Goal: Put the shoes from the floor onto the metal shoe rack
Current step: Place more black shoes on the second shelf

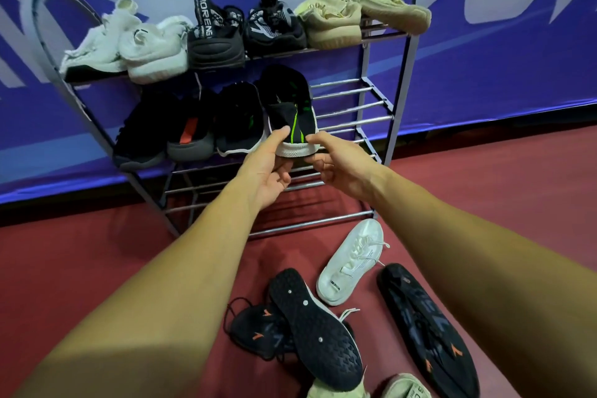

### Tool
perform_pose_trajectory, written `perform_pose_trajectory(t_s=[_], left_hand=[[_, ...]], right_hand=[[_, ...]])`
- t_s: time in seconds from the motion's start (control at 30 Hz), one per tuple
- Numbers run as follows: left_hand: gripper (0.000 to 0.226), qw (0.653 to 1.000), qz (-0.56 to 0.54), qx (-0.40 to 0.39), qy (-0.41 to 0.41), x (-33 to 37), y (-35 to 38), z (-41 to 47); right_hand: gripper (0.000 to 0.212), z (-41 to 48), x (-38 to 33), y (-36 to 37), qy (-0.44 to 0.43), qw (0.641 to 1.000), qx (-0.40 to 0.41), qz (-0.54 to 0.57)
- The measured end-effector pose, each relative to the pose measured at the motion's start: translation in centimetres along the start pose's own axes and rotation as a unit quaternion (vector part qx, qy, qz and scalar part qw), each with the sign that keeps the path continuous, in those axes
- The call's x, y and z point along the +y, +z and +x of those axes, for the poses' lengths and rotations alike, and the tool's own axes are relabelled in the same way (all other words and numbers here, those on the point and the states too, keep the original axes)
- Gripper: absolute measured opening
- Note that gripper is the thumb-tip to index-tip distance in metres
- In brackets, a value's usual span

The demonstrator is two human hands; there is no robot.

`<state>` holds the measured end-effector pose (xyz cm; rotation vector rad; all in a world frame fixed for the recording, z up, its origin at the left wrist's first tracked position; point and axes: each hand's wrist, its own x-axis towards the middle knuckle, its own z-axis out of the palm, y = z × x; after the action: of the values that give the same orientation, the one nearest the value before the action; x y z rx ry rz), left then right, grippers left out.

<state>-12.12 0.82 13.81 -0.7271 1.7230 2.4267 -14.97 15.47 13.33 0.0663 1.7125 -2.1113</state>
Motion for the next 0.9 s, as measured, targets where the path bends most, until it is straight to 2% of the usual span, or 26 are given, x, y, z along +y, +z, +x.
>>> perform_pose_trajectory(t_s=[0.17, 0.37, 0.57, 0.7, 0.77, 0.83, 0.9], left_hand=[[0.029, 1.0, 0.015, 0.014, -0.005, -0.9, -0.4, 1.4], [0.018, 0.999, -0.011, 0.032, -0.008, -0.9, -0.6, 3.5], [0.023, 0.999, -0.022, 0.042, 0.009, -0.9, -0.5, 4.7], [0.03, 0.999, -0.012, 0.04, 0.012, -1.3, -0.5, 4.5], [0.041, 0.999, 0.001, 0.034, 0.009, -1.8, -0.8, 4.1], [0.05, 0.999, 0.029, 0.03, 0.005, -2.6, -1.3, 3.7], [0.046, 0.995, 0.099, 0.028, 0.001, -3.6, -1.9, 3.2]], right_hand=[[0.014, 1.7, 0.2, 0.2, -0.009, 1.0, 0.021, 0.006], [0.014, 4.1, 0.8, 0.0, -0.018, 1.0, -0.002, -0.011], [0.026, 5.1, 0.8, 0.3, -0.022, 1.0, 0.003, -0.009], [0.042, 4.9, 0.7, 0.0, -0.03, 0.998, 0.012, -0.055], [0.049, 4.3, 1.0, -0.4, -0.031, 0.996, 0.019, -0.077], [0.05, 3.5, 1.6, -0.9, -0.017, 0.992, 0.025, -0.122], [0.046, 2.7, 2.7, -1.9, -0.004, 0.981, 0.034, -0.193]])
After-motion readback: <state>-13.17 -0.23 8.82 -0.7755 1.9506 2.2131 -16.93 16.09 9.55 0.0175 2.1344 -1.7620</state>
